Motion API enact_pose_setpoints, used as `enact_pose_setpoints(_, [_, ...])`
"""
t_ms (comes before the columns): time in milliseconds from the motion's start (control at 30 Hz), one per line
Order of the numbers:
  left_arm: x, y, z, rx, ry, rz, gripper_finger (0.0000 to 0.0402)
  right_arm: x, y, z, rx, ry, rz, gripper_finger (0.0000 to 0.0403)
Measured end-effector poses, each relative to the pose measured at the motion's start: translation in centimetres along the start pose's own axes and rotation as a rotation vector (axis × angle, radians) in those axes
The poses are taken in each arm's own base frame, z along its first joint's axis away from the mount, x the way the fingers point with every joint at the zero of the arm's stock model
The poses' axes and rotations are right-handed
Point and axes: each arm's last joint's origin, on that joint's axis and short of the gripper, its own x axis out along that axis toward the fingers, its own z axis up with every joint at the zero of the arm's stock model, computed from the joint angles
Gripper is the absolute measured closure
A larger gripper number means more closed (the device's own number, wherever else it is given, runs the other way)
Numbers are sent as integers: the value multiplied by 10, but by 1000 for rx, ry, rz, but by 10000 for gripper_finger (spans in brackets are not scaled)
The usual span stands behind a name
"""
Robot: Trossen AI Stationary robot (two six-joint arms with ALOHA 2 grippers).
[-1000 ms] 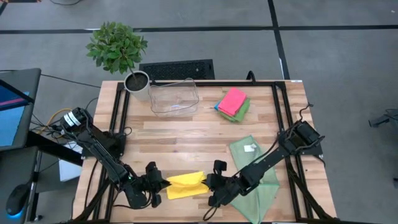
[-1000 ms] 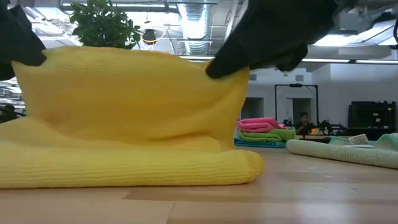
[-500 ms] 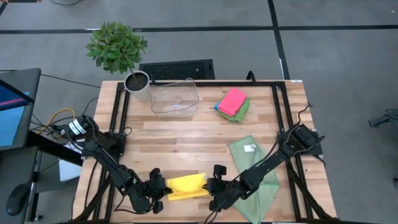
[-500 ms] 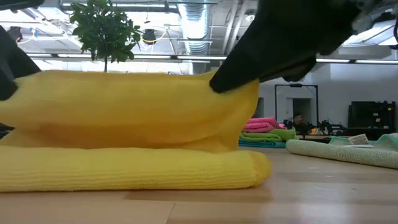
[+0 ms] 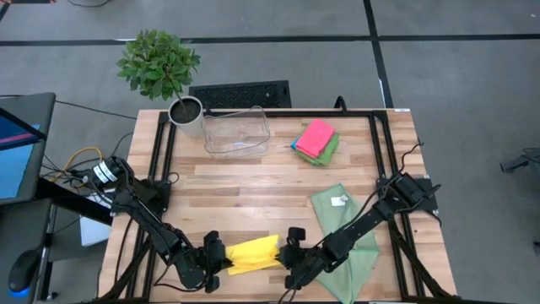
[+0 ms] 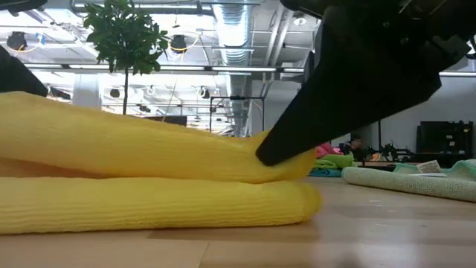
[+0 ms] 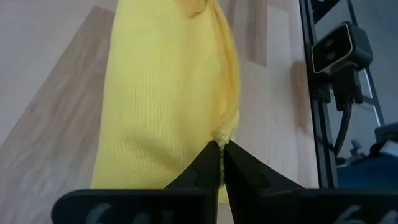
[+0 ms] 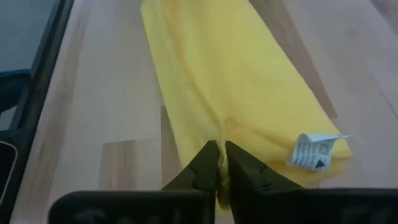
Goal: Fold microfiber towels
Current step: Fold the yellow microfiber cloth
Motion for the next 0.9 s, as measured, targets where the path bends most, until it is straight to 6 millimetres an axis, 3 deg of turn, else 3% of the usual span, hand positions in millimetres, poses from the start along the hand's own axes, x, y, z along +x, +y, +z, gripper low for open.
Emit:
enact_pose_setpoints(200, [0, -1, 0, 38, 2, -9, 382, -19, 8, 8, -48, -37, 38, 292])
enact_pose_setpoints(467, [0, -2, -1, 46, 32, -38, 320, -25, 7, 16, -97, -104, -12, 231])
enact_pose_setpoints(667, [0, -3, 0, 42, 35, -49, 298, -14, -13, 36, -134, -194, -96, 229])
enact_pose_setpoints(767, [0, -3, 0, 31, 35, -49, 296, -3, -33, 42, -122, -151, -115, 238])
enact_pose_setpoints(900, [0, -3, 0, 26, 40, -52, 296, 13, -47, 39, -67, -60, -6, 251])
